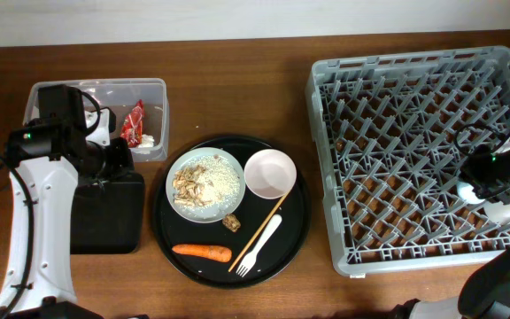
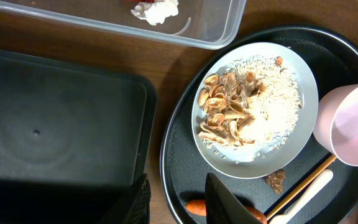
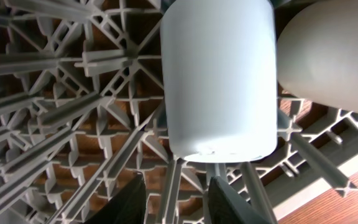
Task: Sort waste into correct bins and load items into the dishwasher rack
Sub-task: 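Place the blue cup in the rack's right side with the right gripper, then reach the right gripper to the pink cup and grasp it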
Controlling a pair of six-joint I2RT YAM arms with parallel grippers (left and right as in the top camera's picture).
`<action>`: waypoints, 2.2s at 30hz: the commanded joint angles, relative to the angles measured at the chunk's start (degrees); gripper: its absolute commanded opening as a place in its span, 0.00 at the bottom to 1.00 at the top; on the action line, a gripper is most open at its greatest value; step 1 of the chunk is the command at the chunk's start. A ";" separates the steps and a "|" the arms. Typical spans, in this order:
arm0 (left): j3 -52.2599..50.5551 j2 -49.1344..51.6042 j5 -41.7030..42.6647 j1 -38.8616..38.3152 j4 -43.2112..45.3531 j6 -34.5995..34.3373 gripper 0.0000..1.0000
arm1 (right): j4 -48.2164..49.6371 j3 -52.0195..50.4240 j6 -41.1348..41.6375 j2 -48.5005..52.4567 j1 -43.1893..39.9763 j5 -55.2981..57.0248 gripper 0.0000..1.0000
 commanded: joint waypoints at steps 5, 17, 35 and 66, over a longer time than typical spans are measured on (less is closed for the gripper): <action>-0.04 -1.03 -0.39 0.20 -0.07 -0.33 0.29 | 3.06 -0.52 0.35 3.58 -0.17 1.77 0.36; -0.04 -1.03 -0.42 0.20 -0.07 -0.31 0.29 | 13.90 6.10 1.79 3.80 -0.28 3.96 0.37; -0.04 -1.03 0.26 0.20 -0.33 -0.31 0.34 | -10.78 14.97 -15.28 -14.80 10.75 -20.61 0.75; -0.11 -0.96 0.26 -0.07 -0.76 -0.31 0.34 | 7.63 14.75 -2.03 28.20 56.89 -1.57 0.14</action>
